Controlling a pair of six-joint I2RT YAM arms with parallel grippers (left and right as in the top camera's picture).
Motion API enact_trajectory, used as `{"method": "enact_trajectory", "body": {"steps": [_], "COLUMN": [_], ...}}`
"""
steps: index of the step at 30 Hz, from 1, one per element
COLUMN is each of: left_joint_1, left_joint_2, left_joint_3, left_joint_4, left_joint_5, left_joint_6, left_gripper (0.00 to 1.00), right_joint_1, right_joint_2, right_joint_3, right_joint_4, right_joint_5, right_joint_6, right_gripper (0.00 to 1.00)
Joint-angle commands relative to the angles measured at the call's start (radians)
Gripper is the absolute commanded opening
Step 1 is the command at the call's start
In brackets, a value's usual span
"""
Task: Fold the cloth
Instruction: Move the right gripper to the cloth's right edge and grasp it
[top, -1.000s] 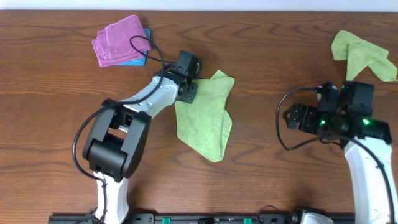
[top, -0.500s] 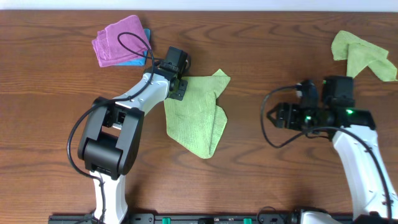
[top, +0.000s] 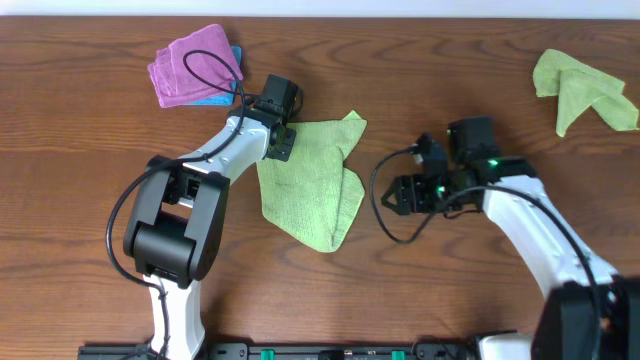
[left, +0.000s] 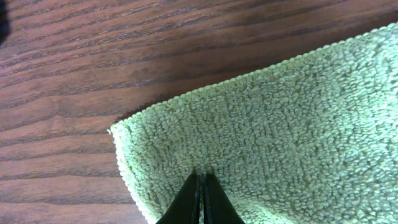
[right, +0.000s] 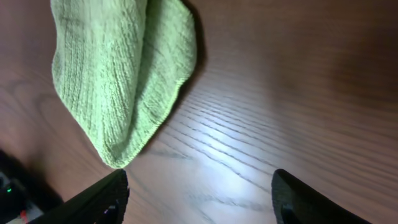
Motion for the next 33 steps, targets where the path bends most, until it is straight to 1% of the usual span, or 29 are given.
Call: {"method": "enact_trajectory", "body": {"steps": [1, 11, 21, 27, 33], "left_joint_1": [0.010, 0.010, 0.010, 0.010, 0.010], "left_joint_2": [0.027, 0.027, 0.027, 0.027, 0.027], "left_joint_3": [0.009, 0.009, 0.009, 0.009, 0.009], "left_joint_4": [-0.011, -0.011, -0.011, -0.011, -0.011], "left_joint_5": [-0.024, -0.024, -0.017, -0.017, -0.016], "left_joint_6": [0.017, 0.013, 0.009, 0.008, 0.006], "left_gripper": [0.06, 0.06, 0.06, 0.05, 0.06], "right_joint_1": [0.023, 0.041, 0.081, 0.091, 0.091], "right_joint_2": [0.044, 0.163, 0.232, 0.247, 0.284], "right_joint_3": [0.018, 0.018, 0.018, 0.018, 0.018], "right_joint_4": [0.026, 0.117, 0.187, 0.236, 0.252], "right_joint_5": [-0.100, -0.219, -0.224, -0.202, -0.203], "right_joint_6": [0.006, 0.034, 0.052, 0.071, 0.093], "right_gripper": [0.73, 0.70, 0.64, 0.65, 0.63]}}
